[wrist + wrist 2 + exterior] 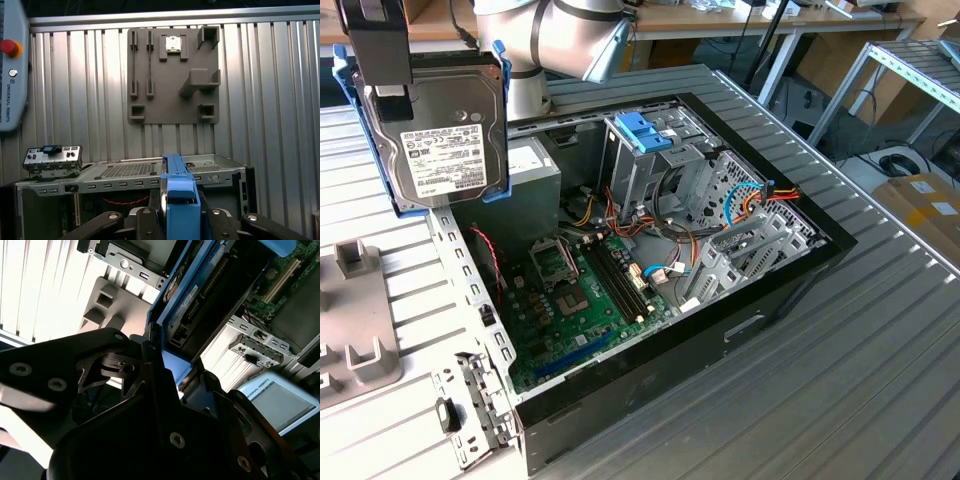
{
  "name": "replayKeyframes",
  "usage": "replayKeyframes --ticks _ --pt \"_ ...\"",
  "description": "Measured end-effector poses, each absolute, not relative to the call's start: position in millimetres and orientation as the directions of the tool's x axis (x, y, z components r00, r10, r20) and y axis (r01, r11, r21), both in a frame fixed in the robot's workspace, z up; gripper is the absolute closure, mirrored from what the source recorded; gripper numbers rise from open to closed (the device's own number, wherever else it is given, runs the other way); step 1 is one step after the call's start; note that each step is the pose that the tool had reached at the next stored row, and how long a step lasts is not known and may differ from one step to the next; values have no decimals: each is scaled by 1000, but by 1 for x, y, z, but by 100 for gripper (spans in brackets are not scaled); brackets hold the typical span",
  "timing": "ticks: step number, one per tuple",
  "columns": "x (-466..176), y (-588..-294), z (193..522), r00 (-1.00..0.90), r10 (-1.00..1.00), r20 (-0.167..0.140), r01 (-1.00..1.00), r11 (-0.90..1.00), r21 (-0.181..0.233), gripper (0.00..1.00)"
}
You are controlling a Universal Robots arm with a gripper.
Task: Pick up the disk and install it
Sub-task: 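Pick up the disk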
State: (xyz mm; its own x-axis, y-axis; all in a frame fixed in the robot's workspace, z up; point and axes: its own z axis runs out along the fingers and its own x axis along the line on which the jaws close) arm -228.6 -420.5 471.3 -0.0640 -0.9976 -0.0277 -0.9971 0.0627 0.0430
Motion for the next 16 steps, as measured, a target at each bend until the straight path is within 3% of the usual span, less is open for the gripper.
replayKeyframes --ticks 16 --pt "-224 -421 471 -64 -998 -28 -997 63 43 63"
